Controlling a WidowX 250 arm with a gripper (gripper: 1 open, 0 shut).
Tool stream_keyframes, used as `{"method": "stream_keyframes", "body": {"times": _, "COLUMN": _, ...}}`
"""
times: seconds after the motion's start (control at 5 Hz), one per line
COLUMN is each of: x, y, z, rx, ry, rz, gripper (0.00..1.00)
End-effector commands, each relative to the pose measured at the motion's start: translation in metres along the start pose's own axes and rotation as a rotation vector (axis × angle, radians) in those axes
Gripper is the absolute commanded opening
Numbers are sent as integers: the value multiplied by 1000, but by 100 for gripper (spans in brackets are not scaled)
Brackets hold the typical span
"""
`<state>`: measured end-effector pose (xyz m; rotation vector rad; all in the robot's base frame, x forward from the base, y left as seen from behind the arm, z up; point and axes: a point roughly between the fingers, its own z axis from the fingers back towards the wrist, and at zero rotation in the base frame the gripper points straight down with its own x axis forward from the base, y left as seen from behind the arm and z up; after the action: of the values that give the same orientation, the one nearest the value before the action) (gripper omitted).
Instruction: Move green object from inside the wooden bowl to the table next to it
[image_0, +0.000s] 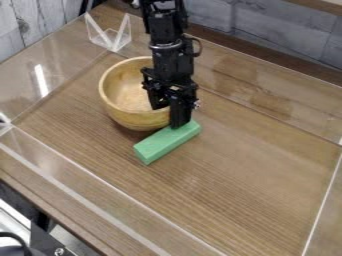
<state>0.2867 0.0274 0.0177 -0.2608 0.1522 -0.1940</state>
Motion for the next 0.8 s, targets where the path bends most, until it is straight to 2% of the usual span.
{"method": "stream_keyframes", "body": {"times": 0.0, "x": -16, "y": -27, "z": -24, "rx": -55, "ry": 101, "rz": -17, "gripper": 0}}
{"method": "stream_keyframes", "body": {"times": 0.2, "x": -17, "y": -24, "z": -14, "rx": -62, "ry": 83, "rz": 14, "gripper": 0}}
{"method": "stream_keyframes", "body": {"times": 0.4, "x": -22, "y": -26, "z": 1, "rx": -63, "ry": 78, "rz": 6, "gripper": 100}}
{"method": "stream_keyframes", "body": {"times": 0.6, "x": -27, "y": -27, "z": 17, "rx": -66, "ry": 74, "rz": 5, "gripper": 100}}
